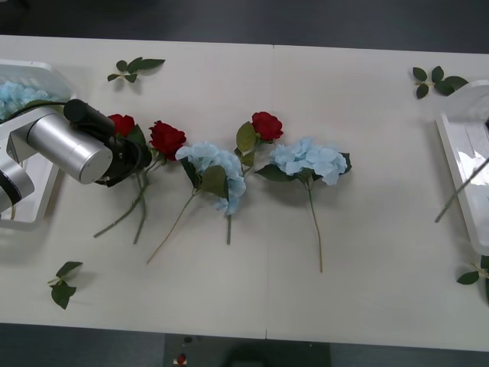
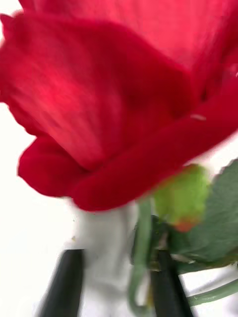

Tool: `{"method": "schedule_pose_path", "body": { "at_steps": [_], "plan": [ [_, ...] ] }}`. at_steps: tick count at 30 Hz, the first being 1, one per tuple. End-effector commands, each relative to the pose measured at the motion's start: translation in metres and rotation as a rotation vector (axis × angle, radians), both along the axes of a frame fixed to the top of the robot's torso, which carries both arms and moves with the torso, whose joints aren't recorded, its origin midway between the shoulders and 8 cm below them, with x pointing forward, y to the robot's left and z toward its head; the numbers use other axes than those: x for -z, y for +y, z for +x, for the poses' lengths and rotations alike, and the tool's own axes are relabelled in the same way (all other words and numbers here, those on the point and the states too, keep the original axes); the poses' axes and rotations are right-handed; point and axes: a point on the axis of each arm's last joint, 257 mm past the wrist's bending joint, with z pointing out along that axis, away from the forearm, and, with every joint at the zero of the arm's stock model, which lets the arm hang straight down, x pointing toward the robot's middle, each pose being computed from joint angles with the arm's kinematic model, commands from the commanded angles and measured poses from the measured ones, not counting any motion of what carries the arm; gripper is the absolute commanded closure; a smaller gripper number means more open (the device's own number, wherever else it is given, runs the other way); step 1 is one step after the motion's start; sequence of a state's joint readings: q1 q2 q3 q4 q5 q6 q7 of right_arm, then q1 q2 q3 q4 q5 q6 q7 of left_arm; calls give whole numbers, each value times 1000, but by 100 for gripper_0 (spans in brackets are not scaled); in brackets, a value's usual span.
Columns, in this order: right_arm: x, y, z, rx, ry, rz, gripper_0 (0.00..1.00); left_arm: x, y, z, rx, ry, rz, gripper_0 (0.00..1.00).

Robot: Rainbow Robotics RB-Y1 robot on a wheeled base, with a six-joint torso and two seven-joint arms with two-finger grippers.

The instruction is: Put the red flowers into the right box and the blue flowers into the left box

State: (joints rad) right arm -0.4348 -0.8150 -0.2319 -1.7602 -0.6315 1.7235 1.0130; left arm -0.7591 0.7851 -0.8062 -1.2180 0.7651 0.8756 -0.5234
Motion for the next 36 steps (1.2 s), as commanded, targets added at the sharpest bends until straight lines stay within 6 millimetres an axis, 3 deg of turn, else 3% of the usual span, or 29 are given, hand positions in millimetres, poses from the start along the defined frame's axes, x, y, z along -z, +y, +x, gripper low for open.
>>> {"method": "schedule_pose_path", "body": {
  "at_steps": [1,7,11,14,18,22,27,28,31,33,36],
  "plan": [
    [-40,-57,-1,-54,-37,-105,100,-20,-7,13,8,-42,-10,100],
    [-51,-117,8,-111,-46,-201,100,-22,-7,15,16,-53,6,100],
    [-39,-145,22,-150,-45,-237,100,-28,-3,19,24,-73,34,100],
    [-27,-158,34,-203,-39,-287,100,-45,-2,25,36,-106,41,100],
    [-5,-167,50,-306,2,-385,100,-109,-5,35,75,-214,13,100],
    [15,-169,53,-371,60,-426,100,-171,-23,33,137,-306,-51,100],
    [37,-166,53,-430,114,-461,100,-245,-40,4,243,-431,-170,100],
    [40,-164,53,-436,118,-463,97,-255,-43,-2,266,-450,-182,100],
    [47,-160,54,-459,138,-477,62,-277,-45,-23,327,-504,-210,100],
    [54,-153,56,-479,145,-480,30,-289,-48,-41,383,-543,-212,100],
    [59,-147,58,-488,143,-470,18,-296,-56,-59,462,-589,-205,100]
  ]
}}
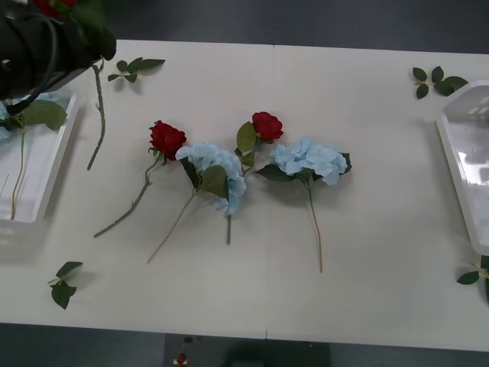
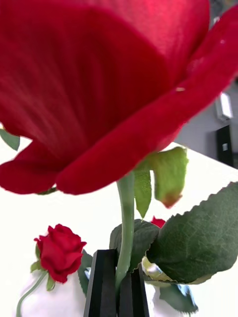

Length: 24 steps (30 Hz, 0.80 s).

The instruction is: Put the red flowers into the right box and the blue flowers into the left box

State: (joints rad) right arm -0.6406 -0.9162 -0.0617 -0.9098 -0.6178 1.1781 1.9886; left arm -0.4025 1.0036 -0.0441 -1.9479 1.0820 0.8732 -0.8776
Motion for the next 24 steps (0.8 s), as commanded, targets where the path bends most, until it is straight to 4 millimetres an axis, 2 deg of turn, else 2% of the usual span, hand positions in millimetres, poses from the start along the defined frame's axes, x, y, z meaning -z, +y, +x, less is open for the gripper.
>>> {"method": "schedule_pose_path", "body": {
  "at_steps": [1,4,9,11,12,13,16,17,23,24],
  "plan": [
    [-16,5,11,-37,-29,-10,17,-5,-26,-28,141,-92,75,100],
    [-14,17,14,-47,-38,38,17,-7,-47,-41,231,-149,111,100],
    [-35,47,8,-74,-34,158,17,-17,-121,-66,433,-232,91,100],
    [-50,68,2,-107,-14,207,17,-21,-163,-74,519,-248,62,100],
    [-53,76,1,-120,-11,221,16,-23,-174,-77,541,-254,53,100],
    [-60,92,-3,-144,-4,268,16,-30,-201,-82,586,-266,20,100],
    [-69,119,-10,-179,-2,355,17,-36,-240,-90,649,-272,-32,100],
    [-73,137,-14,-202,-4,412,17,-40,-263,-94,681,-277,-70,100],
    [-107,196,-21,-340,-83,525,17,-65,-331,-106,754,-291,-241,100],
    [-112,201,-21,-358,-94,527,17,-67,-336,-106,758,-293,-255,100]
  ]
}}
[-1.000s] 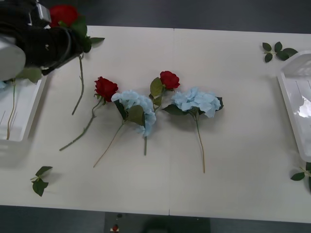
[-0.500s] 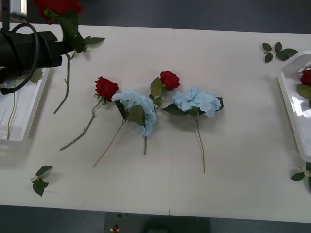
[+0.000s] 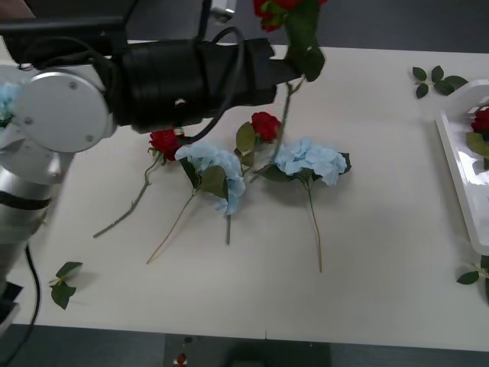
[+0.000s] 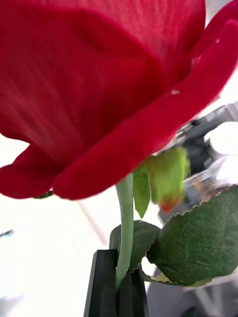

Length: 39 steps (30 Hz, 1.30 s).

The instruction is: Put the red flowers into the right box and the blue flowers into the left box

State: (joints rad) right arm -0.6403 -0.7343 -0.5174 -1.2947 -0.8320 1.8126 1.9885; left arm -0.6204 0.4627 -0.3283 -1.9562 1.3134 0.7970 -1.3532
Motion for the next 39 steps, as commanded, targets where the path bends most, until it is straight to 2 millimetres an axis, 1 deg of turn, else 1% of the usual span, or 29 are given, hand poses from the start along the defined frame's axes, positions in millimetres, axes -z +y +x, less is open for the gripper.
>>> {"method": "schedule_pose_path", "body": {
  "at_steps": [1,3,5,6,7,8,10,13,14,15,16,17,21,25,26,28,32,33,34,35,36,39],
  "plan": [
    [-43,44,9,-125,-139,9,17,-34,-29,-3,35,-54,-84,100],
    [-54,59,7,-173,-178,22,17,-42,-40,-4,44,-45,-123,100],
    [-65,79,1,-250,-224,54,17,-51,-48,-5,49,-24,-174,100],
    [-66,83,-1,-276,-236,59,17,-53,-49,-4,47,-21,-186,100],
    [-72,93,-7,-342,-270,75,17,-57,-51,-3,49,0,-219,100],
    [-74,96,-10,-366,-281,81,16,-59,-52,-3,51,4,-234,100],
    [-80,109,-21,-459,-324,111,17,-67,-54,-1,44,11,-277,100],
    [-92,128,-38,-591,-383,160,17,-70,-58,2,40,16,-296,100],
    [-95,130,-39,-605,-396,167,17,-70,-59,2,43,18,-296,100],
    [-104,139,-45,-647,-428,197,17,-71,-60,2,48,23,-300,100],
    [-107,144,-47,-666,-439,214,17,-73,-61,1,51,26,-307,100],
    [-115,152,-52,-695,-462,245,17,-74,-61,1,52,35,-322,100],
    [-131,176,-69,-789,-504,340,17,-79,-63,2,47,43,-358,100],
    [-139,193,-81,-850,-516,407,17,-80,-63,7,35,61,-390,100],
    [-139,194,-82,-852,-515,416,17,-80,-63,7,36,67,-394,100],
    [-141,202,-86,-869,-519,456,17,-80,-62,11,28,74,-408,100],
    [-141,223,-94,-885,-460,547,17,-82,-60,14,20,71,-415,100],
    [-142,229,-93,-887,-454,560,17,-82,-60,14,20,71,-415,100],
    [-142,231,-92,-888,-455,562,17,-82,-60,14,20,71,-415,100],
    [-143,239,-90,-891,-457,576,17,-82,-60,14,20,71,-415,100],
    [-143,241,-89,-889,-456,581,17,-82,-60,14,20,71,-415,100],
    [-141,257,-84,-883,-446,615,17,-82,-60,14,20,71,-415,100]
  ]
}}
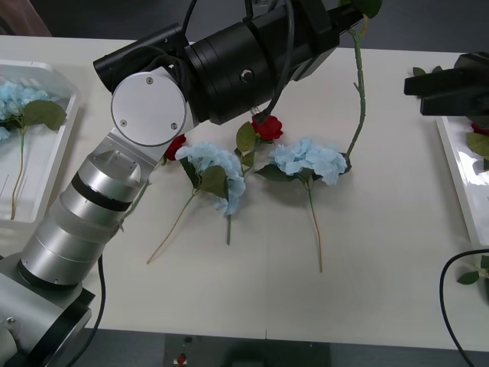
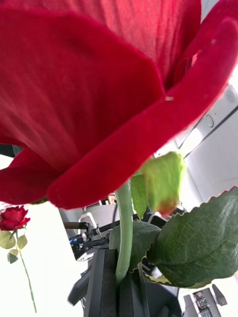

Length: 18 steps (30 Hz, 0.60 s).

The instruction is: Put the red flowers into the right box and the blue flowers into the left box

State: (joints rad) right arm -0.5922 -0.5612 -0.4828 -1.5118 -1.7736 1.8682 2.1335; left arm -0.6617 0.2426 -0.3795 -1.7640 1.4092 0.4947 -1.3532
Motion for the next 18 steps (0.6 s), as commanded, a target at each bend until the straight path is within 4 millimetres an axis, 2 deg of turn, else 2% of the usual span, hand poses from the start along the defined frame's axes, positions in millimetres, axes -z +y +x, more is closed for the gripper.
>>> {"method": "schedule_pose_path", "body": {
  "at_steps": [1,8,14,15,16,17,18],
  "plan": [
    [-12,27,3,-23,-5,22,17,-31,-10,-12,17,-77,-21,100],
    [-12,58,11,-23,90,68,17,-31,-10,-12,17,-77,-21,100],
    [-12,75,16,-16,155,72,18,-31,-10,-12,17,-77,-21,100],
    [-12,79,17,-13,175,76,31,-31,-10,-12,17,-77,-21,100],
    [-13,82,17,-13,193,80,62,-31,-10,-12,17,-77,-21,100],
    [-14,83,18,-10,203,83,86,-31,-10,-12,17,-77,-21,100],
    [-15,87,18,-10,221,86,100,-31,-10,-12,17,-77,-21,100]
  ]
}}
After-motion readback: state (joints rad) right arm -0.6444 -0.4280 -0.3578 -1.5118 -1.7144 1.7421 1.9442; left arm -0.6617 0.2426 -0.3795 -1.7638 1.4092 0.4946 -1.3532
